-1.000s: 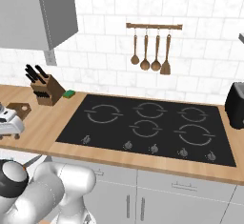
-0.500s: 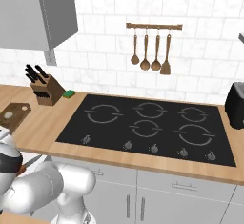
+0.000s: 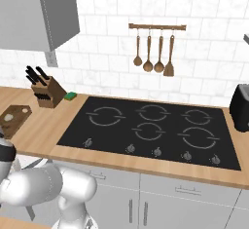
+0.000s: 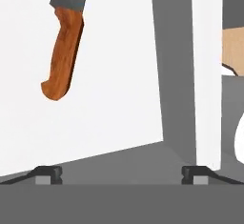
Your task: Place the appropriate cutting tool for cutting the garlic skin on the cutting board.
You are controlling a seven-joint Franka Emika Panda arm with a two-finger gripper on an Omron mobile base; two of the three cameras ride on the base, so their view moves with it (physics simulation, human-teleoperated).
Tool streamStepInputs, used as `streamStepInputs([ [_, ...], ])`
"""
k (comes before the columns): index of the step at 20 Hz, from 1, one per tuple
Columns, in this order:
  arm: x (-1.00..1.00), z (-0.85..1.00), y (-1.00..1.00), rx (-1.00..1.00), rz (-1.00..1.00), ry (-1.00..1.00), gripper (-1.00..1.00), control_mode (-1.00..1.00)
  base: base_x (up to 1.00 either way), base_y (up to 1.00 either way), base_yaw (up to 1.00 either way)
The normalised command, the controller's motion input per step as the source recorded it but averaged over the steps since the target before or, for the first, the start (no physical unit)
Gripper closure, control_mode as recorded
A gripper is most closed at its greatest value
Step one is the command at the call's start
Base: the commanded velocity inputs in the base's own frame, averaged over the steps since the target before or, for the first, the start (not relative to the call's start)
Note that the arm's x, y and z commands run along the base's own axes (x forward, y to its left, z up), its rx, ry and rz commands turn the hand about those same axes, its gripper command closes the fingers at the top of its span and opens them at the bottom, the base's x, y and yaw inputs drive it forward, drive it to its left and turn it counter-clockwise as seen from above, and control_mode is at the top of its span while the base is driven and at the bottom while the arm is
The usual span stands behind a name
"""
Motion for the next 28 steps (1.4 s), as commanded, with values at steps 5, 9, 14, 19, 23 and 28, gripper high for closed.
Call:
streamStepInputs([
  [5, 0.01, -0.36, 0.28, -0.01, 0.00, 0.16, -1.00, -1.00, 0.00, 0.00, 0.00],
  [9, -0.12, -0.26, 0.21, -0.01, 0.00, 0.15, -1.00, -1.00, 0.00, 0.00, 0.00],
  [14, -0.64, -0.08, 0.03, 0.00, 0.00, 0.06, -1.00, -1.00, 0.00, 0.00, 0.00],
  [19, -0.99, 0.00, 0.00, 0.00, 0.00, 0.00, -1.00, -1.00, 0.00, 0.00, 0.00],
  [23, -1.00, 0.05, 0.00, 0.05, 0.00, 0.00, -1.00, -1.00, 0.00, 0.00, 0.00],
  [28, -0.46, 0.42, 0.00, 0.01, 0.00, 0.00, -1.00, -1.00, 0.00, 0.00, 0.00],
])
